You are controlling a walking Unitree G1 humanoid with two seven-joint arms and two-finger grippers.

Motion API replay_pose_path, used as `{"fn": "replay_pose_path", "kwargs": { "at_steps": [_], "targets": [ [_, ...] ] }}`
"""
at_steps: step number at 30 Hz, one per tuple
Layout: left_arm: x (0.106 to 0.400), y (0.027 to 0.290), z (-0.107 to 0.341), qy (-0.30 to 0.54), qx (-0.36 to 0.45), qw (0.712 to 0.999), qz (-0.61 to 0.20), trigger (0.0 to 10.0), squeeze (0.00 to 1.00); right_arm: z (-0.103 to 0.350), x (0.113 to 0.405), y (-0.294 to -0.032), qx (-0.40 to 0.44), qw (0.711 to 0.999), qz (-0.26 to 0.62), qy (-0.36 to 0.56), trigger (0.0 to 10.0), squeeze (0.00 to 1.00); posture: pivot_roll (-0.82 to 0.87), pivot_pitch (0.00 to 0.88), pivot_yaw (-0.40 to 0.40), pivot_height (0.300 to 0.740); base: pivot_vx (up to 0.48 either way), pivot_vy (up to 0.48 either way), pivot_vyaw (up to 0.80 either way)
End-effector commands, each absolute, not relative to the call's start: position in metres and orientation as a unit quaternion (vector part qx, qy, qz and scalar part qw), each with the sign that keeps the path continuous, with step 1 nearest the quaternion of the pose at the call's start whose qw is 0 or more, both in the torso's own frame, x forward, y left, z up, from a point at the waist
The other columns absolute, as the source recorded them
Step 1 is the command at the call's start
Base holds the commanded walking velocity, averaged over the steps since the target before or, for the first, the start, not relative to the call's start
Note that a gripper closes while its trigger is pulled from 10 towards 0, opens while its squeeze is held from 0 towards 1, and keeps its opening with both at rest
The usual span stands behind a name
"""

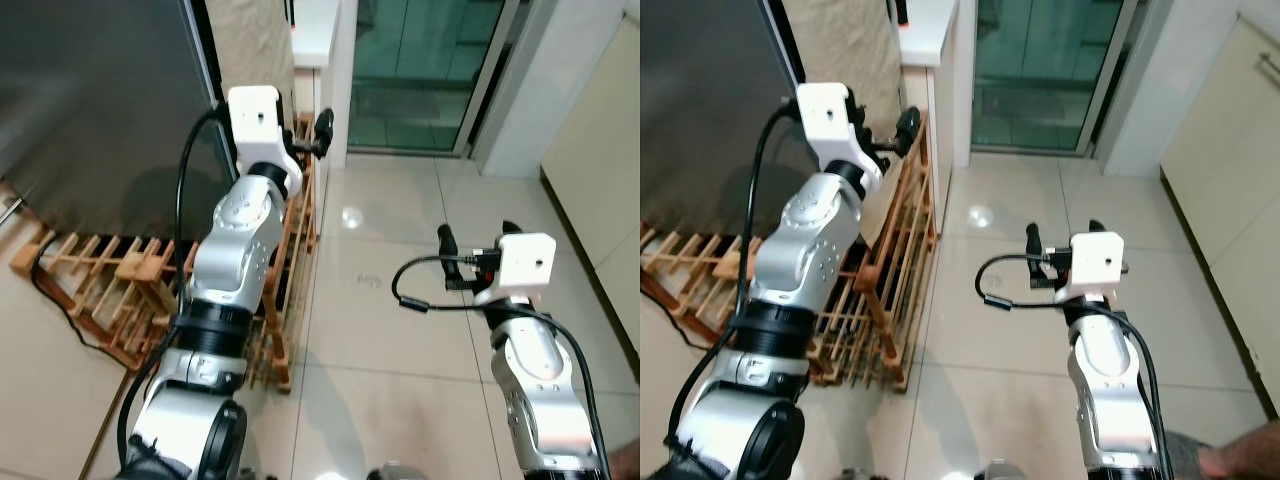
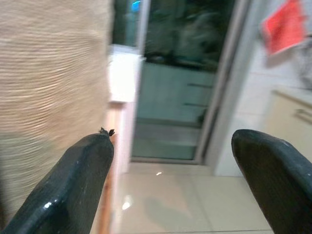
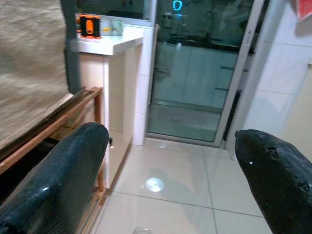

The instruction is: Restocking fridge

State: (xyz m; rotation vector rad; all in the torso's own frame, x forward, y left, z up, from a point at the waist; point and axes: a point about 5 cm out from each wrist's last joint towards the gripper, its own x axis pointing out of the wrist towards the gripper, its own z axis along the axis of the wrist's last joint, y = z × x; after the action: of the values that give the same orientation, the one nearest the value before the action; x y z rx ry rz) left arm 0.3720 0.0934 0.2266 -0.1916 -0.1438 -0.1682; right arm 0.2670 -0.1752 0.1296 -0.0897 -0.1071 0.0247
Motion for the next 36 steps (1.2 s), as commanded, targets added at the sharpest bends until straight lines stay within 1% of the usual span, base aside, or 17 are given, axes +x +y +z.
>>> {"fn": "replay_pose_path", "kwargs": {
  "at_steps": [1, 6, 8, 10, 15, 21, 23, 24, 27, 36],
  "targets": [
    [0.376, 0.102, 0.232, -0.082, -0.095, 0.991, -0.055, 10.0, 0.00, 0.131, 0.266, -0.173, -0.046, 0.997, 0.013, -0.059, 10.0, 0.00, -0.21, 0.037, 0.047, 0.740, 0.000, 0.000, 0.00],
    [0.373, 0.104, 0.240, -0.103, -0.109, 0.987, -0.059, 10.0, 0.00, 0.130, 0.262, -0.176, -0.049, 0.997, 0.009, -0.055, 10.0, 0.00, -0.22, 0.045, 0.050, 0.740, 0.000, 0.000, 0.00],
    [0.370, 0.110, 0.239, -0.111, -0.108, 0.987, -0.048, 10.0, 0.00, 0.128, 0.261, -0.176, -0.049, 0.997, 0.009, -0.053, 10.0, 0.00, -0.22, 0.049, 0.049, 0.740, 0.000, 0.000, 0.00],
    [0.369, 0.114, 0.238, -0.112, -0.110, 0.987, -0.038, 10.0, 0.00, 0.128, 0.260, -0.176, -0.050, 0.997, 0.009, -0.051, 10.0, 0.00, -0.22, 0.050, 0.047, 0.740, 0.000, 0.000, 0.00],
    [0.370, 0.113, 0.233, -0.105, -0.114, 0.987, -0.036, 10.0, 0.00, 0.126, 0.260, -0.176, -0.051, 0.998, 0.013, -0.047, 10.0, 0.00, -0.21, 0.053, 0.042, 0.740, 0.000, 0.000, 0.00],
    [0.375, 0.108, 0.229, -0.092, -0.120, 0.988, -0.035, 10.0, 0.00, 0.126, 0.261, -0.175, -0.051, 0.997, 0.016, -0.046, 10.0, 0.00, -0.21, 0.054, 0.038, 0.740, 0.000, 0.000, 0.00],
    [0.377, 0.108, 0.226, -0.081, -0.129, 0.988, -0.024, 10.0, 0.00, 0.126, 0.261, -0.175, -0.051, 0.997, 0.017, -0.046, 10.0, 0.00, -0.20, 0.056, 0.037, 0.740, 0.000, 0.000, 0.00],
    [0.385, 0.107, 0.222, -0.059, -0.141, 0.988, 0.001, 10.0, 0.00, 0.124, 0.261, -0.173, -0.051, 0.998, 0.019, -0.044, 10.0, 0.00, -0.20, 0.056, 0.037, 0.740, 0.000, 0.000, 0.00],
    [0.390, 0.104, 0.226, -0.061, -0.139, 0.988, 0.011, 10.0, 0.00, 0.124, 0.261, -0.171, -0.051, 0.998, 0.023, -0.043, 10.0, 0.00, -0.21, 0.057, 0.038, 0.740, 0.000, 0.000, 0.00],
    [0.395, 0.090, 0.234, -0.073, -0.144, 0.987, -0.021, 10.0, 0.00, 0.123, 0.258, -0.174, -0.052, 0.998, 0.018, -0.042, 10.0, 0.00, -0.23, 0.067, 0.044, 0.740, 0.000, 0.000, 0.00]
  ]
}}
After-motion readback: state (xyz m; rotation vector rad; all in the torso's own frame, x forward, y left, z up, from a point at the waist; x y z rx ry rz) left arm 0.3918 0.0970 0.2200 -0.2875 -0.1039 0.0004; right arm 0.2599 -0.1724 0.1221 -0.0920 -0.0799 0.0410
